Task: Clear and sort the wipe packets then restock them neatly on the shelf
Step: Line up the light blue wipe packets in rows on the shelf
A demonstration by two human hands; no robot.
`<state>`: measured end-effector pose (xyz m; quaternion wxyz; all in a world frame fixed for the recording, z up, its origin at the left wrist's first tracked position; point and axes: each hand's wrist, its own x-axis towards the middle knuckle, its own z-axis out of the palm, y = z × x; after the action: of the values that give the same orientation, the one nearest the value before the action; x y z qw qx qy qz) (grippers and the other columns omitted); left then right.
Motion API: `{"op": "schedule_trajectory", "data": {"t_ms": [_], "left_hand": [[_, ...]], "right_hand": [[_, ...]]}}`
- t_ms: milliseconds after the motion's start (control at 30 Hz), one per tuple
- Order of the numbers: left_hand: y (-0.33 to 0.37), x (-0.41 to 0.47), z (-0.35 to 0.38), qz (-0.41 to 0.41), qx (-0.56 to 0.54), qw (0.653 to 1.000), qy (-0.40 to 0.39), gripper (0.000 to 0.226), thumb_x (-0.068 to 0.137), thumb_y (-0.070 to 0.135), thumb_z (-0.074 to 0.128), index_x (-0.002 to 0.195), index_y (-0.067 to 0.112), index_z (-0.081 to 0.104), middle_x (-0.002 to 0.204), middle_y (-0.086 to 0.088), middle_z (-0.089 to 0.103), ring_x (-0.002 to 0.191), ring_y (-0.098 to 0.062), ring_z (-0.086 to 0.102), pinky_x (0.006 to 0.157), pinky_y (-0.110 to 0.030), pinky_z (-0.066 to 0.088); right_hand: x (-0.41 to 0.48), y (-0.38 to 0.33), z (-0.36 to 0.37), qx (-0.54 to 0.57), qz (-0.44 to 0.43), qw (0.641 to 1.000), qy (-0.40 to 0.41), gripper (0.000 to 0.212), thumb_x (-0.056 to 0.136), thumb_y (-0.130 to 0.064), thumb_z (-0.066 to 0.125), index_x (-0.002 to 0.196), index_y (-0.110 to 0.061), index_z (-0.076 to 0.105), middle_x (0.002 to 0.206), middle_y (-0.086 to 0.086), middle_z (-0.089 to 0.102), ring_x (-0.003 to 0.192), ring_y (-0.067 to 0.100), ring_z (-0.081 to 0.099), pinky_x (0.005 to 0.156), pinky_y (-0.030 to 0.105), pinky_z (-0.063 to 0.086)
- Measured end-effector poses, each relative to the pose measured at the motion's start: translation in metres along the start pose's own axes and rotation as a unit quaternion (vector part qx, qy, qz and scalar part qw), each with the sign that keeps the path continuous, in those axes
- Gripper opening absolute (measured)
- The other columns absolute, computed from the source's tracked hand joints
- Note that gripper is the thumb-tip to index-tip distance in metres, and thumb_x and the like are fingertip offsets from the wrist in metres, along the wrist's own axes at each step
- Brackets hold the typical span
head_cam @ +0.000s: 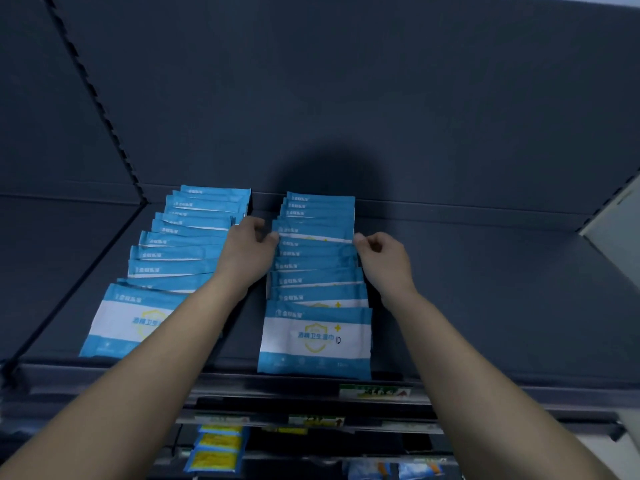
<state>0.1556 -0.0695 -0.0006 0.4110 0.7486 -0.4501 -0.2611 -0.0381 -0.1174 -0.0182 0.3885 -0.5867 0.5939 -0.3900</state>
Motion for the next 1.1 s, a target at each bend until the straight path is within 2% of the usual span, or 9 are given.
{"op": "schedule_trajectory", "data": {"t_ms": [133,267,367,467,567,633,700,900,1100], "left_hand": [[-0.001,-0.036,-0.003,-0.026,-0.118,0.991,-0.053,0.067,0.097,0.044,0.046,0.152,0.016,0.019,0.155,-0.001,0.028,0.14,-0.018,0.03,0.11,-0.031,0.027],[-0.009,-0.072,0.008,-0.1,-0.257,0.957,-0.09,0.083,0.088,0.066,0.04,0.154,0.027,0.007,0.156,0.01,0.02,0.142,-0.013,0.024,0.113,-0.033,0.023],[-0.013,-0.081,0.013,-0.088,-0.312,0.939,-0.111,0.105,0.061,0.09,0.047,0.148,0.035,0.028,0.151,0.01,0.036,0.135,-0.013,0.04,0.113,-0.043,0.032],[-0.013,-0.078,0.007,-0.074,-0.336,0.932,-0.115,0.077,0.072,0.084,0.043,0.131,0.035,0.054,0.131,0.009,0.06,0.121,-0.012,0.056,0.105,-0.044,0.041],[-0.017,-0.08,0.0,-0.061,-0.28,0.952,-0.109,0.058,0.081,0.068,0.054,0.123,0.028,0.055,0.124,0.011,0.06,0.111,-0.004,0.057,0.097,-0.032,0.046],[-0.023,-0.086,-0.002,-0.023,-0.214,0.969,-0.117,0.038,0.088,0.027,0.068,0.12,0.027,0.049,0.117,0.009,0.059,0.098,0.002,0.058,0.083,-0.02,0.048],[-0.027,-0.092,-0.004,0.013,-0.122,0.982,-0.144,0.07,0.076,0.01,0.078,0.134,0.027,0.042,0.123,0.003,0.052,0.102,-0.005,0.057,0.087,-0.023,0.047],[-0.025,-0.096,-0.004,0.062,0.027,0.994,-0.082,0.085,0.078,0.014,0.076,0.148,0.021,0.028,0.137,-0.002,0.038,0.117,-0.012,0.043,0.095,-0.024,0.034],[-0.023,-0.091,-0.01,0.126,0.075,0.983,-0.111,0.081,0.08,0.03,0.075,0.146,0.029,0.029,0.137,0.006,0.043,0.126,-0.012,0.044,0.105,-0.032,0.039]], "right_hand": [[-0.032,-0.003,-0.001,0.077,0.032,0.995,-0.05,0.036,0.098,-0.051,0.042,0.109,-0.02,0.057,0.106,-0.007,0.063,0.095,0.008,0.06,0.082,0.029,0.05],[-0.058,0.002,0.006,0.179,0.109,0.973,-0.097,0.068,0.091,-0.068,0.035,0.148,-0.031,0.028,0.14,-0.009,0.048,0.121,0.012,0.052,0.101,0.04,0.046],[-0.071,0.0,0.014,0.225,0.11,0.961,-0.118,0.066,0.091,-0.068,0.033,0.148,-0.037,0.025,0.139,-0.012,0.048,0.119,0.011,0.053,0.103,0.041,0.045],[-0.076,-0.001,0.01,0.247,0.106,0.952,-0.145,0.056,0.094,-0.062,0.035,0.145,-0.038,0.031,0.129,-0.013,0.056,0.105,0.001,0.062,0.087,0.029,0.055],[-0.079,-0.004,-0.009,0.133,0.04,0.973,-0.184,0.029,0.093,-0.045,0.056,0.119,-0.041,0.044,0.116,-0.02,0.054,0.09,-0.019,0.057,0.071,0.006,0.049],[-0.074,0.001,-0.024,-0.018,-0.035,0.973,-0.229,0.071,0.076,-0.042,0.078,0.134,-0.04,0.038,0.148,-0.008,0.031,0.133,-0.004,0.033,0.107,0.019,0.034],[-0.071,0.002,-0.032,-0.168,-0.077,0.936,-0.299,0.117,0.064,-0.041,0.086,0.153,-0.03,0.01,0.159,-0.009,-0.003,0.142,0.002,0.003,0.112,0.021,0.012],[-0.073,-0.003,-0.033,-0.325,-0.174,0.896,-0.246,0.113,0.063,-0.049,0.084,0.151,-0.025,0.017,0.146,0.0,0.037,0.13,0.017,0.038,0.103,0.033,0.039],[-0.07,-0.015,-0.024,-0.389,-0.233,0.866,-0.21,0.11,0.068,-0.077,0.06,0.153,-0.024,0.013,0.16,0.003,0.002,0.147,0.02,0.004,0.119,0.042,0.013]]}}
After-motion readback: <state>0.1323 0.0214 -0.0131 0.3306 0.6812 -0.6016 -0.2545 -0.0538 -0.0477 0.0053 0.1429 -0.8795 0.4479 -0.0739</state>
